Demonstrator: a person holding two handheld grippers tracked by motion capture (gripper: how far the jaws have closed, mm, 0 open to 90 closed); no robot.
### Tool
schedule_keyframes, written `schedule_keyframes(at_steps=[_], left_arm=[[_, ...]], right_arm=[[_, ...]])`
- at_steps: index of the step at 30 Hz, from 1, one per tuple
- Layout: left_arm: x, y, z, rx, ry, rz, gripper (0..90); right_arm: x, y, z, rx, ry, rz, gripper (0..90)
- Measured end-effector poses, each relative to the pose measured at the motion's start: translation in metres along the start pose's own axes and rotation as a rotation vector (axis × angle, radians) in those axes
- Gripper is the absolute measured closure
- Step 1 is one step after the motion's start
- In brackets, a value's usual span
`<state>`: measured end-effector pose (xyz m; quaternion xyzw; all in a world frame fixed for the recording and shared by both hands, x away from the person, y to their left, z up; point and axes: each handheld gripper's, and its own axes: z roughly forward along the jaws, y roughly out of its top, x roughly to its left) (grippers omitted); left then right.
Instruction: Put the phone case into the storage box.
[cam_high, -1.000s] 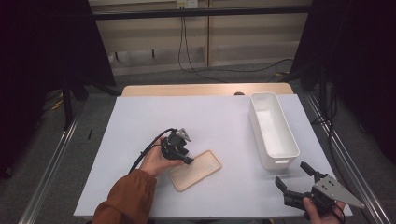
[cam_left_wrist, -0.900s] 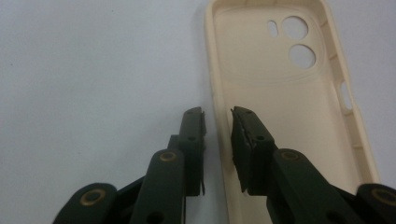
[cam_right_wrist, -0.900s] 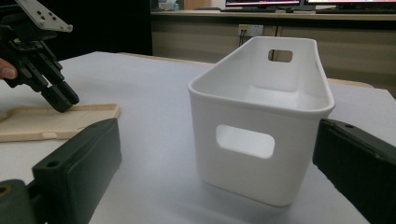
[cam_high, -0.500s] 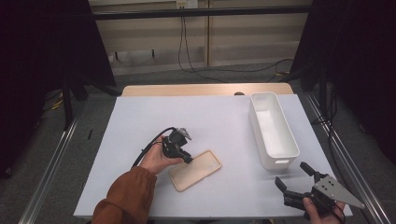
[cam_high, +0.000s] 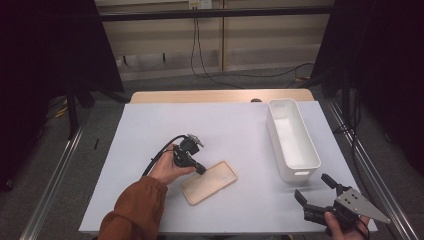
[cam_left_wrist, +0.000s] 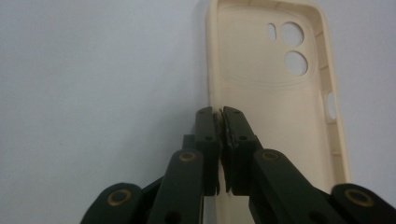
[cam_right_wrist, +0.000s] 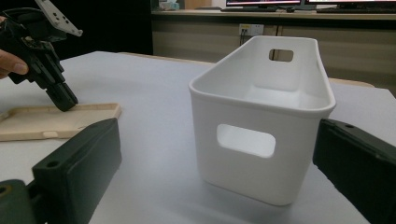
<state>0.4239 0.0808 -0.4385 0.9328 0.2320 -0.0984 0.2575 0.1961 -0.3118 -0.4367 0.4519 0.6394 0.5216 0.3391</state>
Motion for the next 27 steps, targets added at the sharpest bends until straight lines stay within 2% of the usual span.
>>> schedule_keyframes(at_steps=[2, 3, 7, 8, 11, 16, 17, 20, 21, 23, 24, 25, 27], left_arm=[[-0.0008, 0.0007, -0.0005, 0.011, 0.007, 0.006, 85.9], [0.0011, 0.0003, -0.0004, 0.008, -0.002, -0.01, 85.9], [0.0029, -0.0001, -0.0007, 0.007, -0.015, -0.02, 86.3], [0.0003, 0.0003, -0.0008, 0.009, 0.003, -0.014, 86.4], [-0.0009, 0.0005, -0.0011, 0.012, 0.011, -0.015, 86.7], [-0.0022, -0.0021, -0.0018, -0.015, 0.028, -0.017, 87.7], [-0.003, -0.0028, -0.0014, -0.028, 0.033, -0.027, 87.8], [-0.0031, -0.003, -0.002, -0.026, 0.04, -0.024, 87.9], [-0.0032, -0.0031, -0.002, -0.034, 0.05, -0.036, 87.9], [-0.0031, -0.0031, -0.002, -0.035, 0.049, -0.034, 87.9], [-0.0046, -0.0036, -0.0013, -0.051, 0.053, -0.055, 87.8], [-0.0038, -0.0038, -0.0024, -0.039, 0.054, -0.04, 87.9], [-0.0048, -0.0041, -0.0023, -0.043, 0.062, -0.04, 87.8]], right_arm=[[-0.0001, -0.0001, 0.0001, 0.0, -0.001, 0.0, 1.0], [-0.0002, -0.0001, 0.0001, 0.0, -0.001, 0.0, 1.0], [-0.0001, -0.0001, 0.0002, 0.0, 0.0, 0.0, 1.0], [-0.0002, -0.0001, 0.0002, 0.0, -0.001, 0.0, 1.0], [-0.0003, -0.0002, 0.0004, 0.001, -0.001, 0.0, 1.0], [-0.0003, -0.0001, 0.0004, 0.0, -0.003, 0.003, 1.0], [-0.0005, -0.0002, 0.0004, 0.002, -0.003, 0.0, 1.0], [-0.0005, -0.0002, 0.0007, 0.001, -0.002, -0.001, 1.0], [-0.0005, -0.0003, 0.0007, 0.002, -0.002, -0.001, 1.0], [-0.0005, -0.0002, 0.0007, 0.001, -0.002, 0.0, 1.0], [-0.0005, -0.0002, 0.0007, 0.001, -0.004, 0.002, 1.0], [-0.0006, -0.0003, 0.0006, 0.001, -0.003, 0.0, 1.0], [-0.0005, -0.0003, 0.0006, 0.001, -0.004, 0.002, 1.0]])
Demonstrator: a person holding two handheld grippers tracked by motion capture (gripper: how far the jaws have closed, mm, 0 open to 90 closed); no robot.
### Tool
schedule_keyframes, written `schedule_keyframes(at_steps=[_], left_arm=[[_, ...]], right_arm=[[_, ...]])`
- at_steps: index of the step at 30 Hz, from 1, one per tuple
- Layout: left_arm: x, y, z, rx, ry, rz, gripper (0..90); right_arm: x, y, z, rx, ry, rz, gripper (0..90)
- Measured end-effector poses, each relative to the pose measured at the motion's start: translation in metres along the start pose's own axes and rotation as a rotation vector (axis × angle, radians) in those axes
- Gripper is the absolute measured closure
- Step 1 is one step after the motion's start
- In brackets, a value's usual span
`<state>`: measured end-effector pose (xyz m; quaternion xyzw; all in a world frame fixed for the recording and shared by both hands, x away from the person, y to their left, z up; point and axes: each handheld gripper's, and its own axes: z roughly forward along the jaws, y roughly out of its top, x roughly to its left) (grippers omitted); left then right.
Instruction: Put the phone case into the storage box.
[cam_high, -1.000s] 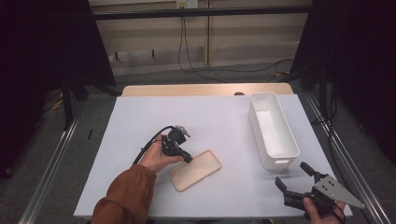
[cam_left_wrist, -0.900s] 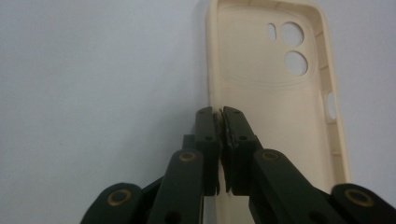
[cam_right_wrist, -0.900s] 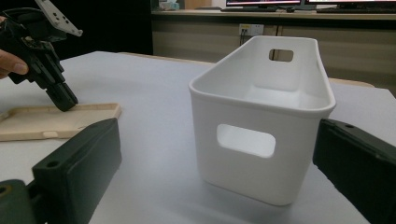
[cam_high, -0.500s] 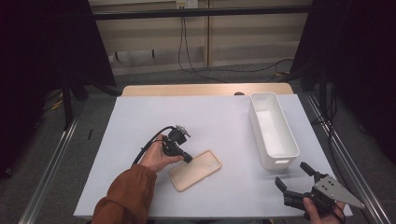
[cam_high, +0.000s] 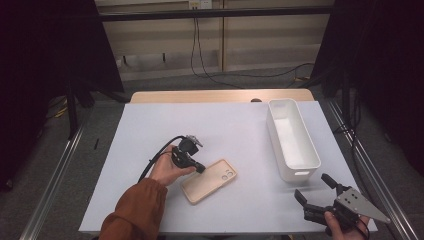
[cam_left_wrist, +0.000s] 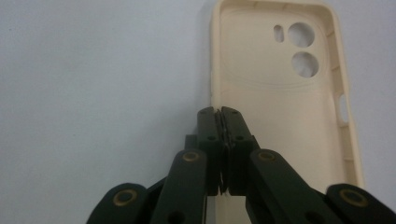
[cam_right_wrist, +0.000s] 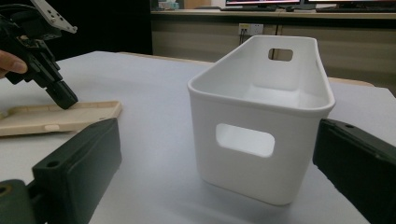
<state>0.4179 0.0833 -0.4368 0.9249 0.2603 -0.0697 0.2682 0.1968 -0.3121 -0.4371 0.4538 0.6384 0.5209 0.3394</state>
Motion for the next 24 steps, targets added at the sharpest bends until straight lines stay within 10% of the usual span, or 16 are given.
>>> schedule_keyframes(at_steps=[24], left_arm=[[-0.003, -0.009, -0.016, -0.137, 0.064, -0.032, 87.9]], right_arm=[[0.0, 0.0, 0.0, 0.001, 0.001, -0.003, 1.0]])
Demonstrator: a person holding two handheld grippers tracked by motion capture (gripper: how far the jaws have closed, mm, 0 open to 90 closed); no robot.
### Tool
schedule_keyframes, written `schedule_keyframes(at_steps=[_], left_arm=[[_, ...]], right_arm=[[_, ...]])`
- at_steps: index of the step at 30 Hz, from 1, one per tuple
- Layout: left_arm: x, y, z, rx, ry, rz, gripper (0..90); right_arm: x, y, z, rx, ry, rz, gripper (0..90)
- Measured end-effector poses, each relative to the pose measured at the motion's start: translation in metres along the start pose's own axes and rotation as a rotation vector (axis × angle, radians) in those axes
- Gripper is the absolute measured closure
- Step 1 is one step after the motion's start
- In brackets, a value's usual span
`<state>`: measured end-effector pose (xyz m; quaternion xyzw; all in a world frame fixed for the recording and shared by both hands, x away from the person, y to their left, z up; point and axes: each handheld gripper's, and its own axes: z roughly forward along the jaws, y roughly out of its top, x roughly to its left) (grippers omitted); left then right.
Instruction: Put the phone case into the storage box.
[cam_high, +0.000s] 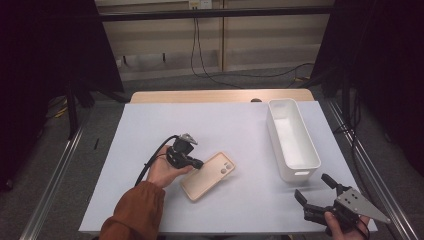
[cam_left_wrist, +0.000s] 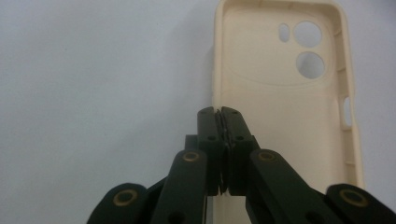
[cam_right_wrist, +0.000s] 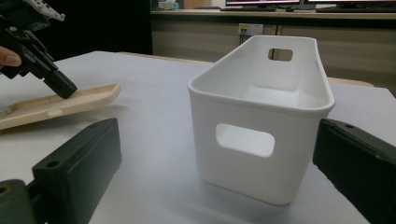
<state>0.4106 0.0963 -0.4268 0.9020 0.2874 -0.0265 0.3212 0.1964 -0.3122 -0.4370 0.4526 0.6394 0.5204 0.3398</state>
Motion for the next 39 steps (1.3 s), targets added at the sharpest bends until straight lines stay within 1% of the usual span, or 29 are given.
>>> schedule_keyframes(at_steps=[1, 2, 3, 4, 5, 6, 9, 10, 15, 17, 18, 21, 22, 24, 25, 26, 29, 30, 31, 32, 33, 34, 35, 37, 38, 39], left_arm=[[0.0, 0.0, -0.002, -0.003, 0.01, 0.006, 87.9], [0.0, 0.0, -0.002, -0.003, 0.01, 0.006, 87.9], [-0.001, 0.0, -0.002, -0.02, 0.013, -0.008, 87.9], [-0.001, 0.0, -0.003, -0.028, 0.02, -0.008, 87.9], [-0.001, -0.001, -0.005, -0.049, 0.032, -0.013, 87.9], [-0.001, -0.001, -0.005, -0.049, 0.032, -0.013, 87.9], [-0.002, -0.002, -0.009, -0.064, 0.05, -0.009, 87.9], [-0.003, -0.002, -0.01, -0.08, 0.065, -0.015, 87.9], [-0.005, -0.001, -0.014, -0.104, 0.075, -0.011, 87.9], [-0.007, -0.001, -0.016, -0.12, 0.088, -0.015, 87.9], [-0.008, -0.002, -0.017, -0.14, 0.098, -0.02, 87.9], [-0.009, -0.003, -0.018, -0.154, 0.105, -0.023, 87.9], [-0.009, -0.004, -0.019, -0.16, 0.116, -0.019, 87.9], [-0.01, -0.005, -0.019, -0.169, 0.125, -0.026, 87.9], [-0.01, -0.006, -0.02, -0.174, 0.12, -0.034, 87.9], [-0.011, -0.008, -0.02, -0.186, 0.13, -0.042, 87.9], [-0.01, -0.009, -0.021, -0.187, 0.132, -0.041, 87.9], [-0.011, -0.01, -0.021, -0.198, 0.142, -0.046, 87.9], [-0.011, -0.01, -0.023, -0.209, 0.14, -0.048, 87.9], [-0.011, -0.01, -0.023, -0.209, 0.14, -0.048, 87.9], [-0.012, -0.01, -0.024, -0.217, 0.15, -0.041, 87.9], [-0.012, -0.01, -0.025, -0.219, 0.143, -0.043, 87.9], [-0.013, -0.01, -0.025, -0.231, 0.146, -0.049, 87.9], [-0.014, -0.011, -0.027, -0.238, 0.145, -0.048, 87.9], [-0.015, -0.013, -0.027, -0.258, 0.15, -0.061, 87.9], [-0.015, -0.013, -0.027, -0.258, 0.15, -0.061, 87.9]], right_arm=[[0.0, 0.0, 0.0, -0.001, -0.001, 0.002, 1.0], [0.0, 0.0, 0.0, -0.001, -0.001, 0.002, 1.0], [0.0, 0.0, 0.0, 0.0, 0.0, 0.001, 1.0], [0.0, 0.0, 0.0, 0.0, 0.0, 0.001, 1.0], [0.0, 0.0, 0.0, 0.0, 0.0, 0.0, 1.0], [0.0, 0.0, 0.0, 0.0, 0.0, 0.0, 1.0], [0.0, 0.0, 0.0, 0.0, 0.0, 0.001, 1.0], [0.0, 0.0, 0.0, 0.001, 0.0, 0.001, 1.0], [0.0, 0.0, 0.0, 0.0, 0.001, -0.001, 1.0], [0.0, 0.0, 0.0, 0.0, 0.0, 0.0, 1.0], [0.0, 0.0, 0.0, 0.0, 0.001, -0.001, 1.0], [0.0, 0.0, 0.0, 0.0, 0.001, 0.0, 1.0], [0.0, 0.0, 0.0, 0.0, 0.001, 0.0, 1.0], [0.0, 0.0, 0.0, 0.0, 0.002, -0.001, 1.0], [0.0, 0.0, 0.0, 0.0, 0.001, -0.001, 1.0], [0.001, 0.0, 0.0, -0.001, 0.002, 0.001, 1.0], [0.001, 0.0, 0.0, -0.001, 0.004, 0.001, 1.0], [0.001, 0.0, 0.0, -0.001, 0.003, 0.002, 1.0], [0.001, 0.0, 0.0, 0.0, 0.003, 0.002, 1.0], [0.001, 0.0, 0.0, 0.0, 0.003, 0.002, 1.0], [0.001, 0.0, 0.0, 0.0, 0.003, 0.002, 1.0], [0.001, 0.0, 0.0, 0.0, 0.004, 0.001, 1.0], [0.001, 0.0, 0.0, 0.0, 0.004, 0.001, 1.0], [0.001, 0.0, 0.001, 0.0, 0.007, 0.002, 1.0], [0.001, 0.0, 0.001, 0.001, 0.008, 0.002, 1.0], [0.001, 0.0, 0.001, 0.001, 0.008, 0.002, 1.0]])
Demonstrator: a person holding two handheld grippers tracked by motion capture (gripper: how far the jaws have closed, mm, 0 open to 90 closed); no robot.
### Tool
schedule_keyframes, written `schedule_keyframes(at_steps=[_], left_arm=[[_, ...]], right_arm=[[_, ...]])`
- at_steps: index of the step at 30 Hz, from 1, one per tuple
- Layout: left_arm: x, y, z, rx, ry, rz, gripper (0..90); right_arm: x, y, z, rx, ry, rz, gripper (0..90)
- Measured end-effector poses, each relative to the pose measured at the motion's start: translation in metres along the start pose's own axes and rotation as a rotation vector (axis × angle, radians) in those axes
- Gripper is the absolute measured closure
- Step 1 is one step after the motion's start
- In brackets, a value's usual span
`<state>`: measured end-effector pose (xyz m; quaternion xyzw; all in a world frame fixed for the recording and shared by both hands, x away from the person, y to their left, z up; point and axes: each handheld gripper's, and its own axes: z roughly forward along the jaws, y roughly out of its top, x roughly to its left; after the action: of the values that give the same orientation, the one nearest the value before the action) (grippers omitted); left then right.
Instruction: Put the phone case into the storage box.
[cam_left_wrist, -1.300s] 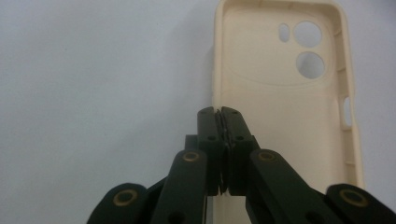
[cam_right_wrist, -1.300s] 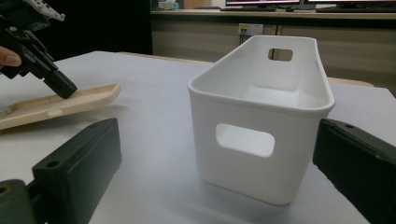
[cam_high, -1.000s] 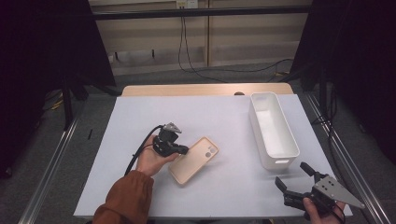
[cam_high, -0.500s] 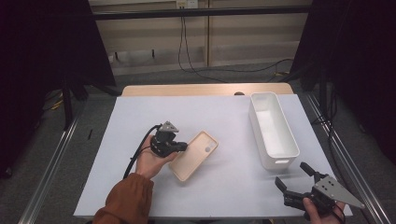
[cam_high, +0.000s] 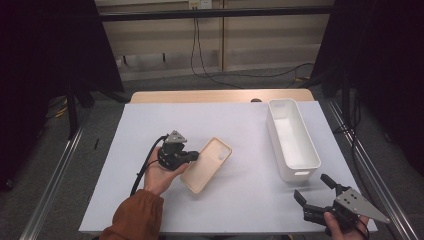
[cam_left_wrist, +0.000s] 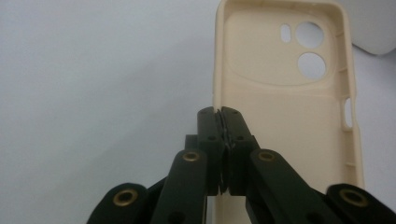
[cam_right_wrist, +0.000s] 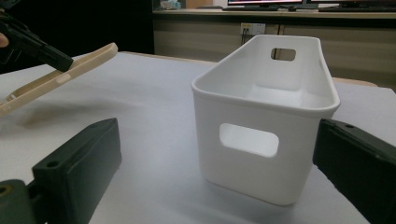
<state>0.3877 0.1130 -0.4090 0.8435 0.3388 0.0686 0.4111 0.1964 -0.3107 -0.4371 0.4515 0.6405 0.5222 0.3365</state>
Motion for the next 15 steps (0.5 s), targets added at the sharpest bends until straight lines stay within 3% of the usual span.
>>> schedule_keyframes(at_steps=[15], left_arm=[[-0.003, -0.001, -0.015, -0.11, 0.013, -0.012, 87.9]], right_arm=[[0.004, 0.001, 0.002, 0.002, 0.014, 0.01, 0.8]])
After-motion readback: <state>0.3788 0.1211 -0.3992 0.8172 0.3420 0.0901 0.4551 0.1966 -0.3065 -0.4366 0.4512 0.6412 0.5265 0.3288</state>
